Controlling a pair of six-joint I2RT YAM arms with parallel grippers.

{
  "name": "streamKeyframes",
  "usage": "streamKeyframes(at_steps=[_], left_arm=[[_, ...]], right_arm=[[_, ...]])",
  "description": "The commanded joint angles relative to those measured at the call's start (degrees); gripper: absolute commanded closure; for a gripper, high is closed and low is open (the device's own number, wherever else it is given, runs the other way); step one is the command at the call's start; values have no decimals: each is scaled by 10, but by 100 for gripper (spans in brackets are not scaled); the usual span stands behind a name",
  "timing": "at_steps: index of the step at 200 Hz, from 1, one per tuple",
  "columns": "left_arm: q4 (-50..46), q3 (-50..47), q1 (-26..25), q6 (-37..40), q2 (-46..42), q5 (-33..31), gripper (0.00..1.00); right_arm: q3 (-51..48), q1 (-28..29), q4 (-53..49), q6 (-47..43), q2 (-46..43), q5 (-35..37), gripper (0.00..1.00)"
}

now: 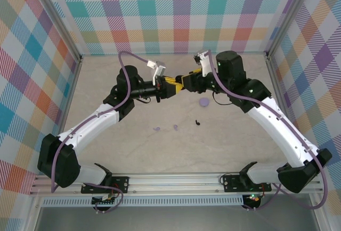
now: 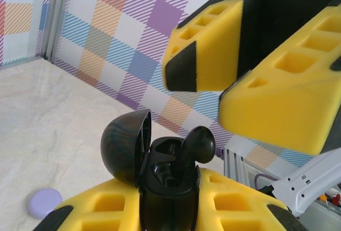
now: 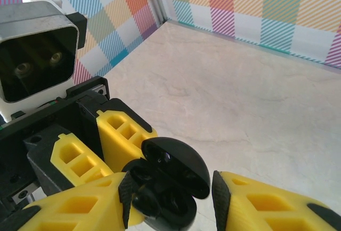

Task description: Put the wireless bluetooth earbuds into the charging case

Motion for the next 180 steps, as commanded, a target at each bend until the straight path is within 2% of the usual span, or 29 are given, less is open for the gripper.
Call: streamKeyframes(at_steps=[1,32,102,180], left_arm=[[0,24,-7,16,-7,1,91],[-2,24,-7,20,-11,2,91],[-2,25,-8,21,-13,0,91],[5,25,-8,16,-12,15,91]], right_arm=[[20,0,-18,-2,-19,10,54],[19,0,-29,-4,-22,14,54],[24,-2,-74,-8,-13,81,60],[40,-1,-81,-13,17,14,62]])
